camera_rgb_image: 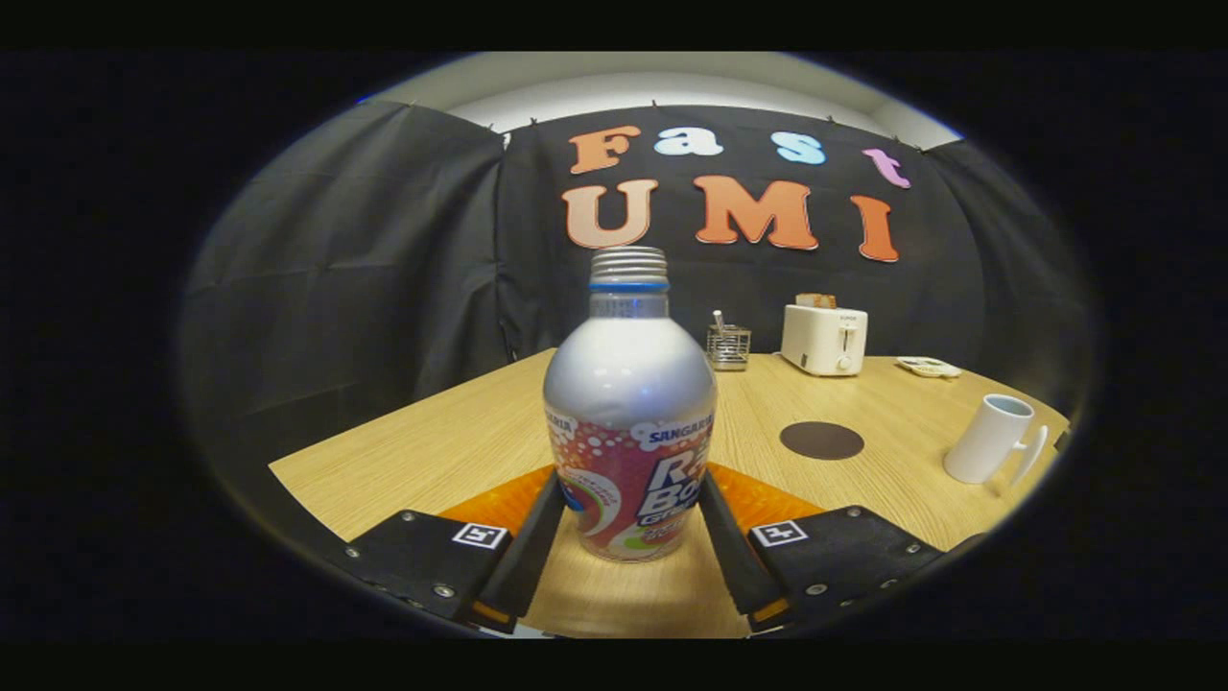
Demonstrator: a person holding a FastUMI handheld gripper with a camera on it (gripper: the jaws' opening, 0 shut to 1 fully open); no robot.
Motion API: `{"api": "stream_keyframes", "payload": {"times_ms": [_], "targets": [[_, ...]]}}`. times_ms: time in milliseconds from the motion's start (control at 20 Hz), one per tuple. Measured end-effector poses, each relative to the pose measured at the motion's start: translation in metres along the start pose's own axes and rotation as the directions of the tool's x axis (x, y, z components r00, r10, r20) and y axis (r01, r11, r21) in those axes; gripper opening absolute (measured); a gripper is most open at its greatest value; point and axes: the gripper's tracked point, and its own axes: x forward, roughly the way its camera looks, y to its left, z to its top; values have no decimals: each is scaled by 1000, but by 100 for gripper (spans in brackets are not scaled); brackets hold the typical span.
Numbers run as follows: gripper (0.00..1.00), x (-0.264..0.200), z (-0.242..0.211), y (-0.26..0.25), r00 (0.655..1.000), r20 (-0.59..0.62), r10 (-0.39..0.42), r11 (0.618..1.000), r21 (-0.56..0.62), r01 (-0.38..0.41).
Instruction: Take the bottle from table, then pour the juice into the cup, finally place the bottle on the coaster
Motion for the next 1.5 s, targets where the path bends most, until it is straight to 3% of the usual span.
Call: {"api": "stream_keyframes", "payload": {"times_ms": [300,450,750,1100,1500], "targets": [[77,0,27,-17,998,47,34,968,246,-45],[77,-3,36,-32,996,67,52,924,376,-73],[77,2,37,-77,998,67,12,824,565,-48],[77,14,45,-107,995,97,-24,601,797,-63],[76,27,53,-142,983,160,-91,295,947,-127]]}}
